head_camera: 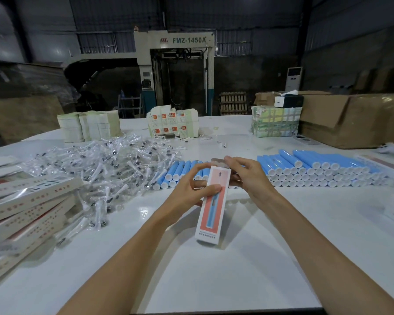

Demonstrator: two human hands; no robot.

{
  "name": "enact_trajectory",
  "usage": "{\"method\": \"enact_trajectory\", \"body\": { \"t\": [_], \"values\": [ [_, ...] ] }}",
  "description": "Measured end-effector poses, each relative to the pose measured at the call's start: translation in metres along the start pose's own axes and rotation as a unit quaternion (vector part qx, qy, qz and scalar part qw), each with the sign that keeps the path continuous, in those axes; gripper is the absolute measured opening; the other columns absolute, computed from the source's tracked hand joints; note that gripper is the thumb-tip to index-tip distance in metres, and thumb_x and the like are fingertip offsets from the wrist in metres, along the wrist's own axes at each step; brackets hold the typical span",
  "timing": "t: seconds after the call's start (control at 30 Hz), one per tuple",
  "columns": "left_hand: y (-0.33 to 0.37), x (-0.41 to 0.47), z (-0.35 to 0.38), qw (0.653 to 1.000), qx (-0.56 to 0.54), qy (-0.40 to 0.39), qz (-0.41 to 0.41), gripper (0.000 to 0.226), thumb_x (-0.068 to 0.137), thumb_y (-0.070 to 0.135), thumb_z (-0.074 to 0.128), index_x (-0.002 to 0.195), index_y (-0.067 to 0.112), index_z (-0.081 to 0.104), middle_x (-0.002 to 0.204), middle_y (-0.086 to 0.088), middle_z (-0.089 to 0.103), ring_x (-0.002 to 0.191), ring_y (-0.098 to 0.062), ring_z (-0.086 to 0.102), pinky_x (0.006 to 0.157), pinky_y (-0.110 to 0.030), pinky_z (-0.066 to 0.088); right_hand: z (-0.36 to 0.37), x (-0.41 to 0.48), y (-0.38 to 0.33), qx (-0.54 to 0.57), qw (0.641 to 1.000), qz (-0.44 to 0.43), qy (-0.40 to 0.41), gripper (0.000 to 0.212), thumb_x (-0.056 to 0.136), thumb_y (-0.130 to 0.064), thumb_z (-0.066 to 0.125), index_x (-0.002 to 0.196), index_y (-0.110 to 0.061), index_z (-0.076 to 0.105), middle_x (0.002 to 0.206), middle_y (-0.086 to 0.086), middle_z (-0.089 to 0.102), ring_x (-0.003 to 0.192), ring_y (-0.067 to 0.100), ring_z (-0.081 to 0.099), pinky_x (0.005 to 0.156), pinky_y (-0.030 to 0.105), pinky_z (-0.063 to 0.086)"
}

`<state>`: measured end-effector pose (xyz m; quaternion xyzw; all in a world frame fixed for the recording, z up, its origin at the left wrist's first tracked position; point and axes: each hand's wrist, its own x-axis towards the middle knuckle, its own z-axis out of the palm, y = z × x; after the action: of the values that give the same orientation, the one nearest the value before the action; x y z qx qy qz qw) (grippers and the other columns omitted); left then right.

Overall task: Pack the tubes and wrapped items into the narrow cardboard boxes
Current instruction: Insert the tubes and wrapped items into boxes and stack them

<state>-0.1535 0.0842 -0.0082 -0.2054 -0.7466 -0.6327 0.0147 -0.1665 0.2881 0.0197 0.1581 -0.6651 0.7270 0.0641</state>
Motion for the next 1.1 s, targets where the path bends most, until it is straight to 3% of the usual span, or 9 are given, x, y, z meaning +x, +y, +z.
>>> {"method": "enact_trajectory", "body": {
  "t": [0.2, 0.3, 0.53, 0.77, 0.87, 1.1],
  "values": [
    [-0.002, 0.0, 0.001, 1.0, 0.006, 0.003, 0.023, 0.066, 0.087, 0.053, 0.085, 0.139, 0.052, 0.045, 0.103, -0.006, 0.082, 0.093, -0.023, 0.082, 0.071, -0.026, 0.063, -0.004, 0.002, 0.0, 0.035, 0.999, 0.033, 0.001, 0.012, 0.096, -0.014, 0.07, 0.09, -0.012, 0.081, 0.087, 0.01, 0.077, 0.083, 0.023, 0.076, 0.069, 0.027, 0.059],
    [-0.003, 0.0, 0.003, 1.0, 0.012, 0.0, 0.028, 0.071, 0.087, 0.051, 0.086, 0.143, 0.053, 0.042, 0.104, -0.006, 0.082, 0.095, -0.022, 0.081, 0.071, -0.025, 0.063, -0.006, 0.003, 0.0, 0.039, 0.999, 0.031, 0.002, 0.014, 0.094, -0.01, 0.068, 0.098, -0.008, 0.082, 0.094, 0.013, 0.079, 0.085, 0.021, 0.076, 0.068, 0.024, 0.058],
    [-0.001, -0.003, 0.002, 1.0, 0.004, -0.009, 0.024, 0.065, 0.096, 0.045, 0.08, 0.148, 0.059, 0.042, 0.11, -0.007, 0.081, 0.096, -0.024, 0.08, 0.083, -0.037, 0.066, -0.012, 0.004, -0.002, 0.044, 0.998, 0.038, -0.036, 0.02, 0.094, -0.007, 0.064, 0.101, -0.007, 0.083, 0.111, 0.013, 0.079, 0.101, 0.025, 0.075, 0.083, 0.032, 0.06],
    [-0.001, -0.004, 0.001, 1.0, -0.013, -0.006, 0.013, 0.06, 0.099, 0.043, 0.076, 0.147, 0.064, 0.045, 0.107, -0.007, 0.081, 0.093, -0.027, 0.08, 0.079, -0.034, 0.066, -0.018, 0.005, 0.002, 0.023, 0.994, 0.007, -0.107, 0.022, 0.099, -0.021, 0.069, 0.116, -0.014, 0.081, 0.117, 0.012, 0.077, 0.113, 0.024, 0.073, 0.092, 0.026, 0.058],
    [-0.004, -0.003, 0.0, 1.0, -0.016, -0.001, 0.015, 0.059, 0.1, 0.041, 0.076, 0.146, 0.064, 0.047, 0.109, -0.006, 0.081, 0.094, -0.026, 0.081, 0.077, -0.033, 0.065, -0.014, 0.006, 0.009, 0.008, 0.995, -0.024, -0.096, 0.022, 0.098, -0.017, 0.072, 0.118, -0.015, 0.08, 0.117, 0.012, 0.078, 0.113, 0.027, 0.073, 0.097, 0.031, 0.058],
    [-0.008, -0.002, -0.001, 0.999, -0.015, -0.01, 0.03, 0.055, 0.1, 0.04, 0.076, 0.146, 0.056, 0.05, 0.11, -0.005, 0.082, 0.094, -0.024, 0.08, 0.076, -0.029, 0.064, -0.009, 0.005, 0.014, -0.039, 0.996, -0.046, -0.06, 0.018, 0.097, -0.016, 0.072, 0.106, -0.026, 0.084, 0.106, 0.005, 0.081, 0.105, 0.02, 0.076, 0.092, 0.025, 0.058]
  ]
}}
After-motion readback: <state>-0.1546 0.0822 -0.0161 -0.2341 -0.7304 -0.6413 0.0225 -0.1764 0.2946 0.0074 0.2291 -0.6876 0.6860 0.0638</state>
